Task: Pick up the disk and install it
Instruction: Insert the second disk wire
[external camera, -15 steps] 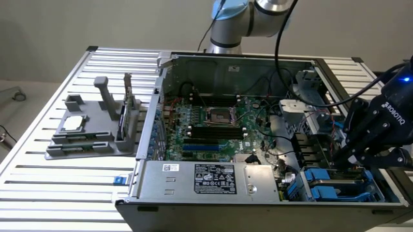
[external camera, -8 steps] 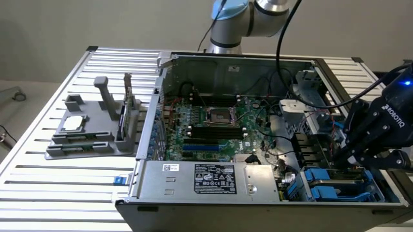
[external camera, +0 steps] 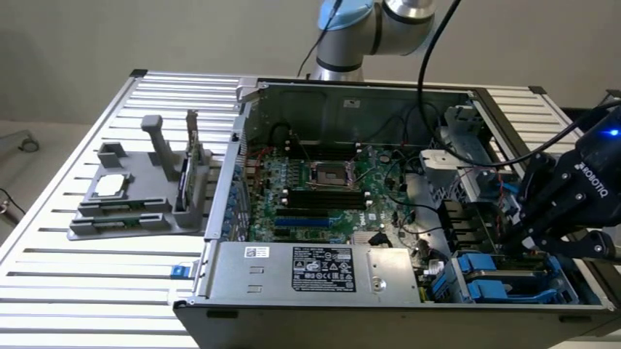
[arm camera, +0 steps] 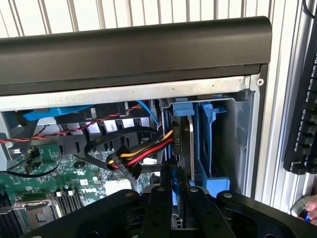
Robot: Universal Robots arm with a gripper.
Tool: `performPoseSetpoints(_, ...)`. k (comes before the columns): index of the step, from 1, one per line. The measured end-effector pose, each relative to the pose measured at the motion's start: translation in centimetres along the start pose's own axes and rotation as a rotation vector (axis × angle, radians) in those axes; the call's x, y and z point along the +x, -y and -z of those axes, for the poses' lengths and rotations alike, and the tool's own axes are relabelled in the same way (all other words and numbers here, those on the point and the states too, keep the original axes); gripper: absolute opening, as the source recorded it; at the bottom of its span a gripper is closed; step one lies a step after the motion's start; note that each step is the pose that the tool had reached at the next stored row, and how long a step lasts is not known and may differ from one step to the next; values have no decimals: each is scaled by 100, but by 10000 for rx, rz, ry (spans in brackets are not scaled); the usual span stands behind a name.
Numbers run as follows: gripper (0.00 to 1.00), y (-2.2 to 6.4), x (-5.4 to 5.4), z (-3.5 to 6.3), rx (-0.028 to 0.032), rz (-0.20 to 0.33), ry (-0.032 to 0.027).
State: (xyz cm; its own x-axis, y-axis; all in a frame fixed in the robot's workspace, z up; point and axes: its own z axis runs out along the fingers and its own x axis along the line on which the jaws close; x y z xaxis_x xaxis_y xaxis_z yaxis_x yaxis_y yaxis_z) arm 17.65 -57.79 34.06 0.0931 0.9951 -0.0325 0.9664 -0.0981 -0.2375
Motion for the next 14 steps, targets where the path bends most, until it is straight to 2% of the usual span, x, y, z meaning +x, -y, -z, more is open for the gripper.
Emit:
performPoseSetpoints(6, 16, -32, -41, -12, 73, 23, -69)
performPoseSetpoints(14, 16, -62, -67, -46, 170, 131, -219)
